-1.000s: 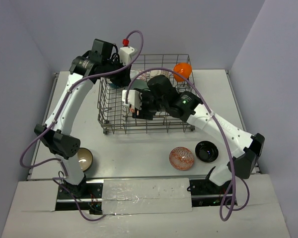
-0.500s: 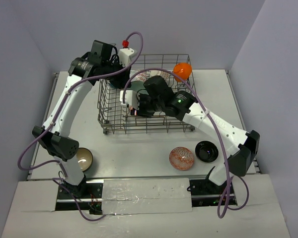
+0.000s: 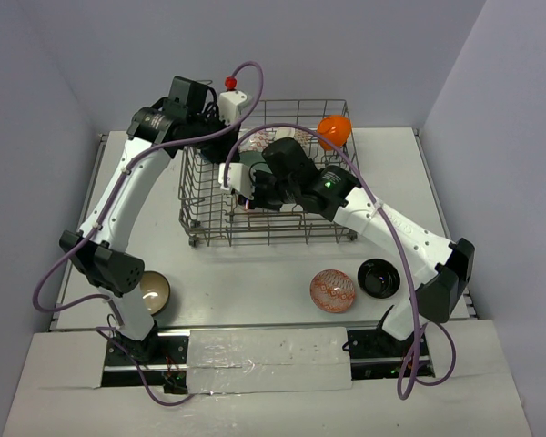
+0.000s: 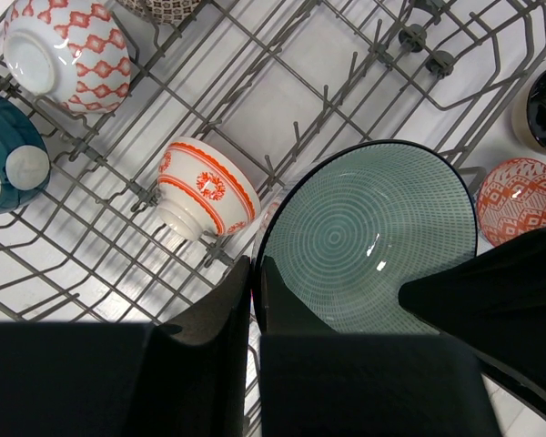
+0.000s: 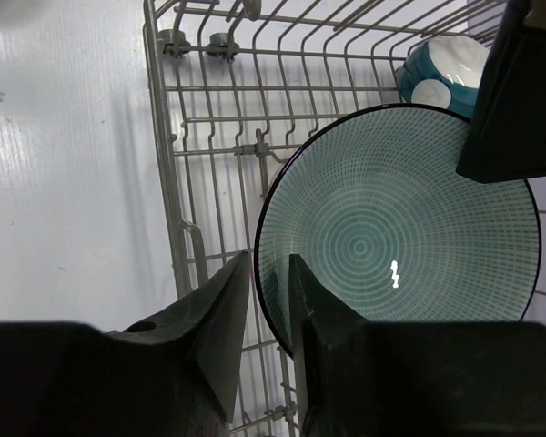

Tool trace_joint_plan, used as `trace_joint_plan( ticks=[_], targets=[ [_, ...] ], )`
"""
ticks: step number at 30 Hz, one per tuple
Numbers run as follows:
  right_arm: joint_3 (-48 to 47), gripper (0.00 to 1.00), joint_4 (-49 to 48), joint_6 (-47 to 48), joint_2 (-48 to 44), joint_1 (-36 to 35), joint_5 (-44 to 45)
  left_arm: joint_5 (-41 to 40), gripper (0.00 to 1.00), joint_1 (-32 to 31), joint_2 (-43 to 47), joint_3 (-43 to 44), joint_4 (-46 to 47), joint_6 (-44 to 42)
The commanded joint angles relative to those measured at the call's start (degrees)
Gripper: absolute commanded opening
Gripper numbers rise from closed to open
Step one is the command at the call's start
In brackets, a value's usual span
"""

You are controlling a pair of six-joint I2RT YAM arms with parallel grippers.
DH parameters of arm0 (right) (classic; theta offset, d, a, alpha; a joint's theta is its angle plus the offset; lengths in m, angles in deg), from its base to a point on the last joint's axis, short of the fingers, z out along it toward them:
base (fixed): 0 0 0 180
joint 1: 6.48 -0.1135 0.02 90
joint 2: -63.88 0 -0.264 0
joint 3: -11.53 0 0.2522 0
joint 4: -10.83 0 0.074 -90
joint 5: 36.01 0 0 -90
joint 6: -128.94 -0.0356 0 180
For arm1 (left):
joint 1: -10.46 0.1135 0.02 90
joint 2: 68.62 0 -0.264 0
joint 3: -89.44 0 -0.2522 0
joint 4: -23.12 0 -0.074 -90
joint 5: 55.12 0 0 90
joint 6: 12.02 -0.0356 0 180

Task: Load the bowls into the dish rack
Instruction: Pass from the left arm to the right

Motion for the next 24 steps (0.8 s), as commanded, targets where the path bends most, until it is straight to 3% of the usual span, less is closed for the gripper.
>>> trace_joint_plan(
  ticks=[1, 6, 9, 11, 24],
  targets=[
    [-2.9, 0.30, -0.7, -0.8, 0.2, 0.0, 0.3, -0.1, 0.00, -0.3, 3.2, 0.0, 4.3, 0.1],
    [-2.3, 0.19, -0.8, -0.7, 0.2, 0.0, 0.6, -0.5, 0.00, -0.3, 2.6, -0.3, 4.7, -0.1],
    [-2.0, 0.03, -0.8, -0.4, 0.3, 0.0, 0.9, 0.0, 0.00, -0.3, 2.6, -0.5, 5.0, 0.2],
    [-2.0, 0.01, -0.8, -0.3, 0.4, -0.1, 0.9, 0.4, 0.00, -0.3, 2.6, -0.4, 5.1, 0.3],
    [-1.8, 0.00, -1.0, -1.2, 1.3, 0.1, 1.2, -0.4, 0.00, -0.3, 1.4, -1.5, 6.4, 0.4]
  ],
)
